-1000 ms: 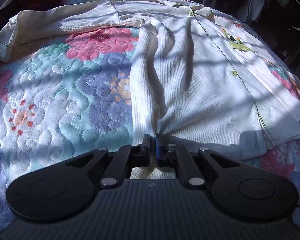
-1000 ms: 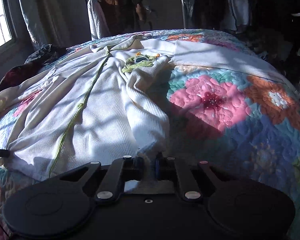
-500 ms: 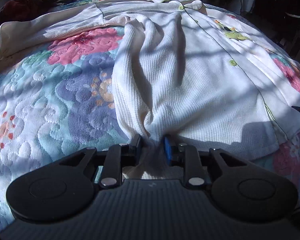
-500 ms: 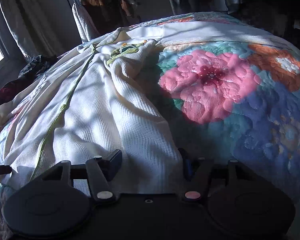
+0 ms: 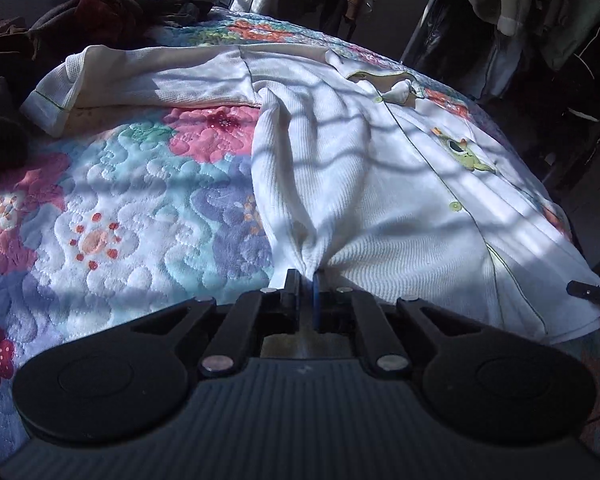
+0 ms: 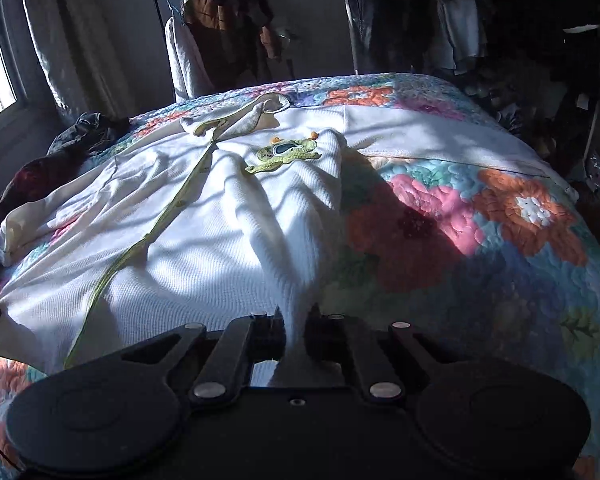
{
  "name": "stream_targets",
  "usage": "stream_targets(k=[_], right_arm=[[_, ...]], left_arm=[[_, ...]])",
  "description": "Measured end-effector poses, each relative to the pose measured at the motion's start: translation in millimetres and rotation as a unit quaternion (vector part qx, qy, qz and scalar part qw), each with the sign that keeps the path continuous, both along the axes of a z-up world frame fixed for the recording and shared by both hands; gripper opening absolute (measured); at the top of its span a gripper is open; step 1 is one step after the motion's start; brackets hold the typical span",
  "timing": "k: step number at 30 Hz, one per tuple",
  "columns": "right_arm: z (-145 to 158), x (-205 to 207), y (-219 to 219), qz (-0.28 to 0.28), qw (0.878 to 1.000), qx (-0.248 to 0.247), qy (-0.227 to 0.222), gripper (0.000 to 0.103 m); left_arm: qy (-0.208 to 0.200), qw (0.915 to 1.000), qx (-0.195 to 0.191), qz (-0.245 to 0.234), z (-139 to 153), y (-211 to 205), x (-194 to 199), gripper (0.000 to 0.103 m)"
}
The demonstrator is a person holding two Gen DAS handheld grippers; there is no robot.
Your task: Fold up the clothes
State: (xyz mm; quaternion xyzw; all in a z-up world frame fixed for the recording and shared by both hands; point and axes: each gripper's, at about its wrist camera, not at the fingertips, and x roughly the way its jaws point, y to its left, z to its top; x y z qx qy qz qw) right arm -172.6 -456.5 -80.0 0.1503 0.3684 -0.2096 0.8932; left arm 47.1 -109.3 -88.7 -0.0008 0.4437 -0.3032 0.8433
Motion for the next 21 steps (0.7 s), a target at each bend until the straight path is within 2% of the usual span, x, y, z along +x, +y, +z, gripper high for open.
stream_targets(k=[2, 4, 5, 8, 11, 13, 15, 17, 20, 21], right_arm=[[-27.1, 4.2, -2.7, -0.001, 0.999, 0.009, 0.032, 0.007], [-43.4, 7.1, -9.1, -0.01, 0.998, 0.023, 0.049, 0.007], [-39.6, 5.8, -10.7, -0.009, 0.999, 0.025, 0.043, 0.007], [-20.0, -1.0, -2.8, 0.015, 0.999, -0.011, 0.034, 0.007], [-30.1, -1.8, -5.5, 0.0, 0.998, 0.003, 0.063, 0.005], [-30.8, -4.7, -4.4, 0.001, 0.998, 0.011, 0.062, 0.004], [-24.0, -3.3, 0.1, 0.017, 0.998, -0.018, 0.061, 0.004], [-29.6, -3.6, -4.0, 0.016, 0.997, -0.011, 0.075, 0.004], [-38.0, -10.4, -8.6, -0.002, 0.996, 0.008, 0.093, 0.002], [-32.5, -11.2, -5.1, 0.005, 0.996, -0.004, 0.091, 0.002]], left_arm=[[0.016, 0.9989, 0.043, -0.006, -23.4, -10.3, -1.4, 0.005], [0.015, 0.9983, 0.055, -0.011, -26.2, -12.1, -3.7, 0.005], [0.013, 0.9981, 0.059, -0.013, -25.9, -12.2, -4.9, 0.005], [0.003, 0.9988, 0.046, -0.015, -9.5, -8.3, -6.7, 0.005], [0.003, 0.9972, 0.075, -0.006, -14.4, -7.5, -7.4, 0.005], [0.006, 0.9971, 0.075, -0.009, -17.6, -7.3, -9.5, 0.005], [0.007, 0.9967, 0.077, -0.023, -20.0, -12.1, -12.8, 0.005], [0.005, 0.9933, 0.111, -0.03, -30.7, -19.1, -16.7, 0.005], [0.013, 0.9945, 0.101, -0.027, -22.4, -14.9, -23.0, 0.005], [0.001, 0.9945, 0.101, -0.027, -16.7, -14.1, -25.7, 0.005]])
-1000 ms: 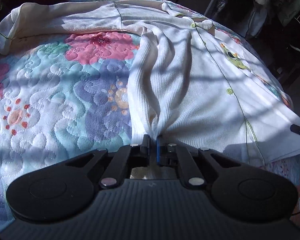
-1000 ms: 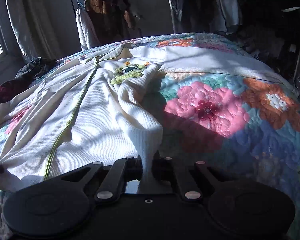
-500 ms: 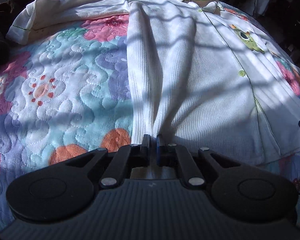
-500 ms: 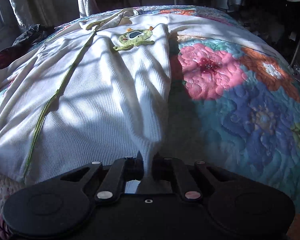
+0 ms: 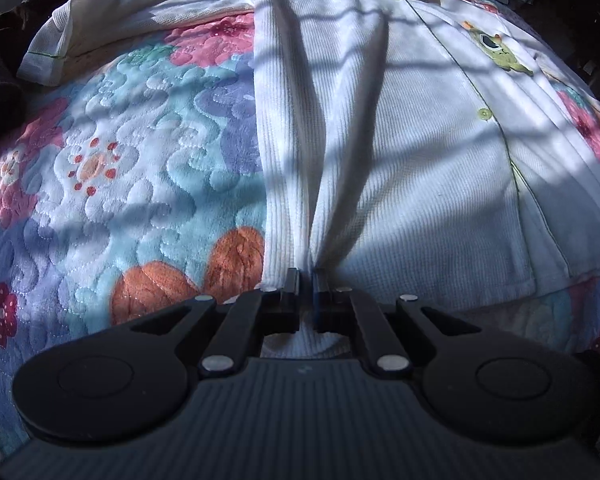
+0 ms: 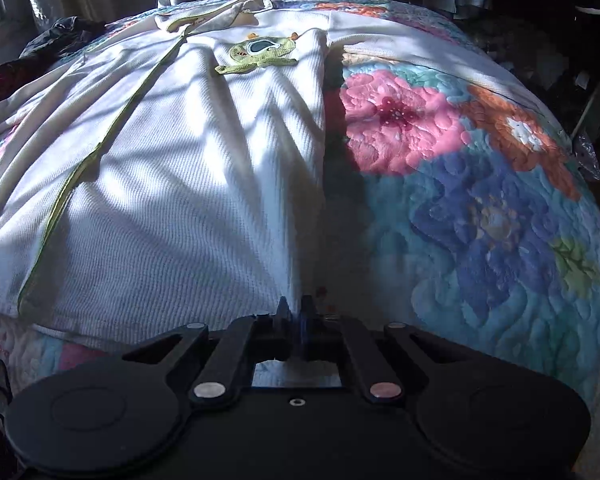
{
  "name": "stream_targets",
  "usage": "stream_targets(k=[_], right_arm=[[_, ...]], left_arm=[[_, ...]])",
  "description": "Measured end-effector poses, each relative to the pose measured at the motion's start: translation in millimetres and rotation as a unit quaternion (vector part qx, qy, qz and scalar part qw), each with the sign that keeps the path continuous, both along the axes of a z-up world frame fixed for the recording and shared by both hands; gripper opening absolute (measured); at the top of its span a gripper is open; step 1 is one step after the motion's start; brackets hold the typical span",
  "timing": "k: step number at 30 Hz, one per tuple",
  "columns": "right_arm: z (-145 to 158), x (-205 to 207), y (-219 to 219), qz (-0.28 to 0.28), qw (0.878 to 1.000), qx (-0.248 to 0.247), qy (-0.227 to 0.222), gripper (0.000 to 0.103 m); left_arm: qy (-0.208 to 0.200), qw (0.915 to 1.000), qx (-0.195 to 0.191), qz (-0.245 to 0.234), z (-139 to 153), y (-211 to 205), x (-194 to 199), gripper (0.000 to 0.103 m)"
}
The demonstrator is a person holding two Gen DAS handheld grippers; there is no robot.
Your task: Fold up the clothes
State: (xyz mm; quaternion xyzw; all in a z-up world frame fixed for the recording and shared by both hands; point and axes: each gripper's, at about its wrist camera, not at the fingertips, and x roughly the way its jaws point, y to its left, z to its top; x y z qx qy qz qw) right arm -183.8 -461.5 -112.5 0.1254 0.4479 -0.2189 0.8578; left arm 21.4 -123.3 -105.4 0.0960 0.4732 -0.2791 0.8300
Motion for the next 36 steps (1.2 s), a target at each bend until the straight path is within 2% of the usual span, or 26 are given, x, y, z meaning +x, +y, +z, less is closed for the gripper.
stream_targets(k=[2, 3, 5, 7, 11, 15, 16, 17, 18, 20, 21, 22, 23, 25, 26, 28, 31, 33, 34, 36], right_arm=[[10.5, 0.2, 9.2, 0.026, 0.999, -0.033, -0.005, 0.002], [6.2, 1.7, 11.6, 0.038, 0.998, -0.045, 0.003, 0.002], [-14.9, 1.6, 6.0, 0.037, 0.999, -0.013, 0.032, 0.002], [-21.1, -5.6, 5.7, 0.033, 0.999, -0.011, 0.032, 0.002], [-6.9, -6.8, 9.5, 0.042, 0.999, -0.011, 0.028, 0.002], [2.1, -23.1, 4.7, 0.021, 0.999, 0.003, 0.042, 0.008], [4.3, -28.9, 1.8, 0.018, 0.999, 0.015, 0.043, 0.01], [9.5, -36.1, -1.4, 0.01, 0.999, 0.03, 0.02, 0.01], [15.4, -43.6, -4.7, 0.002, 0.999, 0.046, -0.009, 0.013], [25.6, -50.4, -10.1, -0.015, 0.996, 0.067, -0.051, 0.033], [30.1, -49.8, -11.9, -0.022, 0.996, 0.063, -0.067, 0.047], [34.7, -48.5, -13.6, -0.029, 0.994, 0.058, -0.083, 0.051], [34.0, -44.5, -15.8, -0.03, 0.994, 0.056, -0.087, 0.052], [29.7, -35.1, -20.5, -0.029, 0.994, 0.055, -0.091, 0.061], [27.6, -30.4, -22.9, -0.028, 0.994, 0.054, -0.093, 0.061], [13.6, -23.6, -30.5, -0.04, 0.991, 0.087, -0.097, 0.061], [-0.2, -18.9, -29.7, -0.038, 0.988, 0.113, -0.093, 0.061], [-8.9, -15.0, -27.6, -0.033, 0.989, 0.12, -0.082, 0.061], [-13.8, -12.5, -27.8, -0.031, 0.989, 0.124, -0.074, 0.061], [-23.6, -8.5, -28.4, -0.031, 0.988, 0.136, -0.061, 0.062]], left_arm=[[-0.025, 0.9997, 0.007, -0.001, 8.7, 0.7, -3.4, 0.005], [-0.019, 0.9998, 0.009, -0.002, 5.7, 1.1, -0.2, 0.005], [0.006, 0.9999, 0.011, 0.003, -3.7, 4.1, 4.8, 0.005], [0.016, 0.9998, 0.014, 0.003, -8.0, 6.7, 5.6, 0.004], [0.03, 0.9995, -0.004, 0.005, -5.4, 13.0, 8.7, 0.004], [0.036, 0.9992, -0.017, -0.003, 3.5, 21.3, 9.5, 0.004], [0.04, 0.9988, -0.029, -0.005, 6.2, 23.9, 9.7, 0.004], [0.039, 0.998, -0.05, -0.009, 10.1, 26.1, 8.5, 0.005], [0.036, 0.9967, -0.072, -0.013, 14.4, 28.0, 6.8, 0.005], [0.024, 0.9934, -0.109, -0.026, 23.5, 28.4, 1.8, 0.005], [0.012, 0.992, -0.12, -0.037, 28.5, 25.5, -1.9, 0.005], [-0.003, 0.9904, -0.13, -0.046, 33.6, 21.0, -5.9, 0.005], [-0.019, 0.9886, -0.139, -0.053, 38.7, 15.8, -10.1, 0.005], [-0.034, 0.9853, -0.15, -0.074, 41.7, 0.1, -14.2, 0.008], [-0.033, 0.984, -0.154, -0.083, 40.8, -8.2, -15.0, 0.008], [-0.016, 0.9799, -0.164, -0.113, 32.9, -33.2, -16.7, 0.008], [-0.008, 0.9773, -0.143, -0.156, 13.6, -66.7, -24.1, 0.014], [-0.013, 0.9773, -0.114, -0.178, -1.3, -83.6, -31.0, 0.026], [-0.021, 0.9789, -0.103, -0.175, -9.0, -87.8, -35.1, 0.031], [-0.035, 0.9796, -0.092, -0.175, -14.1, -91.0, -41.3, 0.046]])
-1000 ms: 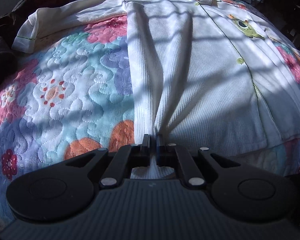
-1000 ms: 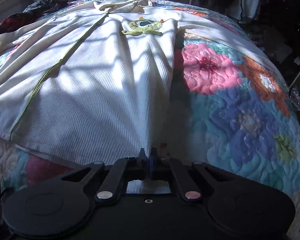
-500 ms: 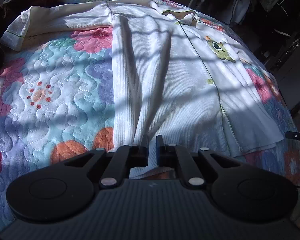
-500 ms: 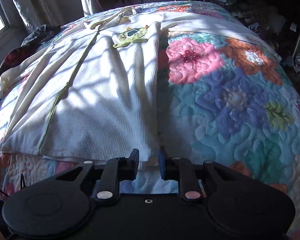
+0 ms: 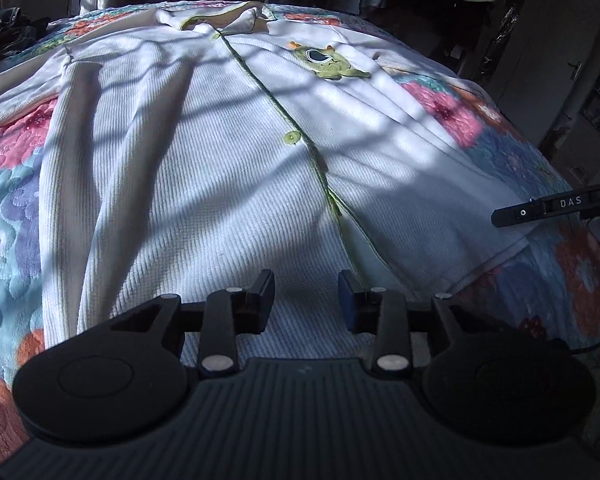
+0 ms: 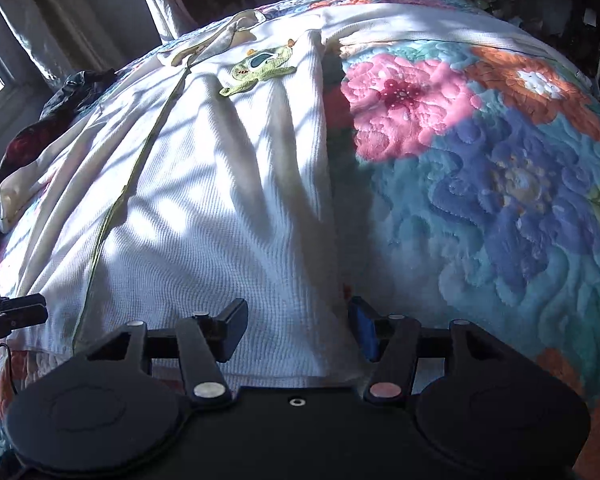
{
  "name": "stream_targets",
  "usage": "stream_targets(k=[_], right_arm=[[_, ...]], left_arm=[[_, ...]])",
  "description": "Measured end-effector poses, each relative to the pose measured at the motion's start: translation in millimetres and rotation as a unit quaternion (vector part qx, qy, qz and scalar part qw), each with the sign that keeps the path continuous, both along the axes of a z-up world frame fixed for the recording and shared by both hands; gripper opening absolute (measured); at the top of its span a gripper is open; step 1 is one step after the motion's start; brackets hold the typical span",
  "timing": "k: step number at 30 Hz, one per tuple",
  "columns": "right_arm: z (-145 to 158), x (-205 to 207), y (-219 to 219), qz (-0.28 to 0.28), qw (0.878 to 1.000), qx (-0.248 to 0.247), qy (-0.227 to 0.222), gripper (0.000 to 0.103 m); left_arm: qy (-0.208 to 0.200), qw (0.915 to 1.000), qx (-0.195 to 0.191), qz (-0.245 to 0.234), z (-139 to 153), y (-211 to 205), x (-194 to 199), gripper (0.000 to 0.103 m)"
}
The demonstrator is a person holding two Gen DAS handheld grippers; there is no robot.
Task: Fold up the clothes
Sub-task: 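Open both grippers and hover above the smoothed sleepsuit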
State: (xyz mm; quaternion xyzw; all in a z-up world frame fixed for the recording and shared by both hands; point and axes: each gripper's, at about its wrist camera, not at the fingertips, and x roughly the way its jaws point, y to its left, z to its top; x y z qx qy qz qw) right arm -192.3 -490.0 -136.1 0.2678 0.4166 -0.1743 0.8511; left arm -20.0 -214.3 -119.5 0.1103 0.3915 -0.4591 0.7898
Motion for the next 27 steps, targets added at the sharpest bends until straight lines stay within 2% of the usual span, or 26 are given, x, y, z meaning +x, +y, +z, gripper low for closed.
stream_targets(k=[2, 5, 7, 10, 11, 13, 14, 15, 16, 19, 21, 24, 27], right_arm=[[-5.7, 1.1, 4.4, 0.001, 1.0, -0.009, 0.004, 0.064], [-5.2, 6.1, 17.4, 0.034, 0.998, -0.051, 0.019, 0.066], [-4.1, 6.7, 20.3, 0.04, 0.997, -0.06, 0.019, 0.067], [-3.6, 5.9, 19.9, 0.038, 0.998, -0.056, 0.013, 0.068], [-4.7, 6.0, 18.6, 0.037, 0.998, -0.054, 0.01, 0.068], [-7.3, 6.4, 17.9, 0.039, 0.997, -0.063, 0.008, 0.067], [-8.6, 6.6, 17.6, 0.04, 0.997, -0.068, 0.006, 0.063], [-7.6, 7.9, 21.0, 0.055, 0.994, -0.089, 0.017, 0.033], [-5.9, 9.4, 25.3, 0.073, 0.99, -0.114, 0.03, 0.008], [18.1, 3.0, 43.3, 0.089, 0.981, -0.166, 0.043, 0.005], [35.1, -4.1, 54.2, 0.093, 0.975, -0.2, 0.039, 0.005], [36.0, -9.9, 49.8, 0.08, 0.976, -0.198, 0.051, 0.004], [9.1, -13.0, 35.8, 0.068, 0.982, -0.161, 0.076, 0.003]], left_arm=[[-0.015, 0.9999, 0.006, 0.0, -3.5, -2.5, -5.9, 0.049], [0.008, 0.9997, -0.006, -0.022, -2.9, -6.1, -10.4, 0.065], [0.024, 0.9993, -0.008, -0.026, -4.4, -11.3, -11.7, 0.071], [0.021, 0.9993, 0.03, 0.006, -15.1, -22.8, -12.1, 0.073], [0.018, 0.9987, 0.045, 0.018, -19.6, -26.5, -11.9, 0.069], [0.001, 0.9964, 0.064, 0.056, -25.7, -27.5, -11.9, 0.033], [-0.02, 0.9944, 0.081, 0.066, -26.4, -27.4, -13.2, 0.007], [-0.02, 0.9941, 0.083, 0.066, -24.6, -25.1, -12.4, 0.007], [-0.01, 0.9948, 0.079, 0.064, -22.0, -21.9, -10.6, 0.006], [0.017, 0.9962, 0.071, 0.047, -11.8, -19.2, -17.5, 0.006], [0.001, 0.9971, 0.073, 0.022, -3.7, -22.9, -31.4, 0.006], [0.007, 0.9978, 0.066, 0.001, -4.8, -32.6, -39.4, 0.006], [0.011, 0.9959, 0.089, -0.014, -20.9, -45.0, -39.2, 0.006]])
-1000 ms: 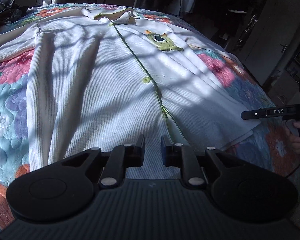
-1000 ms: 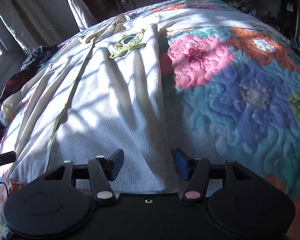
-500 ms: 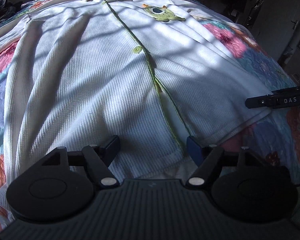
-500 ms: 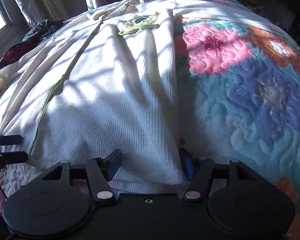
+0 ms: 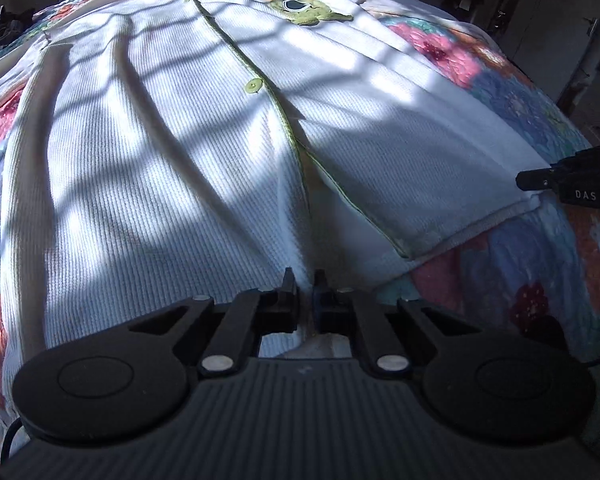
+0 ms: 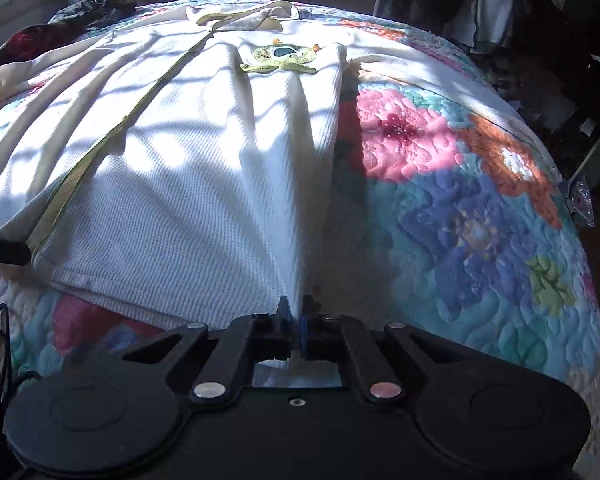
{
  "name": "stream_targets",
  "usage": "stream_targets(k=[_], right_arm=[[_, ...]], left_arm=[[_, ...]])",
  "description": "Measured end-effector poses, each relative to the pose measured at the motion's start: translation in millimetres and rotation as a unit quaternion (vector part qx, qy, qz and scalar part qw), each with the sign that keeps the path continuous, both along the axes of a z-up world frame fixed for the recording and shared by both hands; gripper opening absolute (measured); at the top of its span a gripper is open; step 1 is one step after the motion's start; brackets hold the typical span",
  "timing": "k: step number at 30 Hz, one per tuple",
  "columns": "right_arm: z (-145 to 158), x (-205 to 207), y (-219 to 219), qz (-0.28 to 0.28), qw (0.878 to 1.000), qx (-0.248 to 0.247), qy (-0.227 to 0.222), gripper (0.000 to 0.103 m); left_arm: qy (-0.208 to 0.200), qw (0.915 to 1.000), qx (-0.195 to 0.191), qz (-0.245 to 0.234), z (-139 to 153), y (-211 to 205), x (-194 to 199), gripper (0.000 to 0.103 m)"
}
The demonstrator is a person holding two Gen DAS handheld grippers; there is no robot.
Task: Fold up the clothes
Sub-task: 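Open both grippers and hover above the smoothed sleepsuit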
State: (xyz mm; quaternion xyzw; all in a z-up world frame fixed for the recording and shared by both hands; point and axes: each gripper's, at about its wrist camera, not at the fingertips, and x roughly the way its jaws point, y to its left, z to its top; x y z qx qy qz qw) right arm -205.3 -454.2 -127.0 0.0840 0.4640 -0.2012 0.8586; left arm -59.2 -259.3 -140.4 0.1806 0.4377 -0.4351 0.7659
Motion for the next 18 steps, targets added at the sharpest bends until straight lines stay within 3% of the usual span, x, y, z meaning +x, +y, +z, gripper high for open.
stream_targets(k=[6, 8, 9, 10, 12, 16, 18], right_arm=[[-5.2, 0.8, -3.6, 0.004, 0.999, 0.022, 0.026, 0.006], [1.1, -3.3, -4.4, -0.005, 0.999, 0.036, 0.026, 0.016], [6.5, -5.3, -4.7, -0.009, 0.999, 0.045, 0.026, 0.031], [18.9, -9.4, -1.0, -0.007, 0.999, 0.04, 0.015, 0.045], [42.8, -15.0, 7.4, 0.005, 1.0, 0.016, -0.008, 0.049], [81.9, -7.4, 24.2, 0.055, 0.996, 0.016, -0.066, 0.05], [86.7, 13.3, 30.7, 0.094, 0.99, 0.047, -0.099, 0.05]], left_arm=[[0.038, 0.9992, -0.01, 0.01, 9.1, 10.4, 12.5, 0.007], [0.04, 0.9986, -0.016, 0.03, 28.5, 29.9, 19.3, 0.009], [0.038, 0.9979, -0.029, 0.043, 39.9, 43.8, 24.4, 0.016], [0.036, 0.9969, -0.042, 0.057, 51.4, 57.8, 29.5, 0.022], [0.013, 0.994, -0.062, 0.089, 72.8, 85.9, 42.1, 0.044], [0.005, 0.9809, -0.097, 0.168, 88.7, 125.9, 78.2, 0.047], [0.007, 0.9779, -0.073, 0.196, 73.1, 133.7, 93.9, 0.049]])
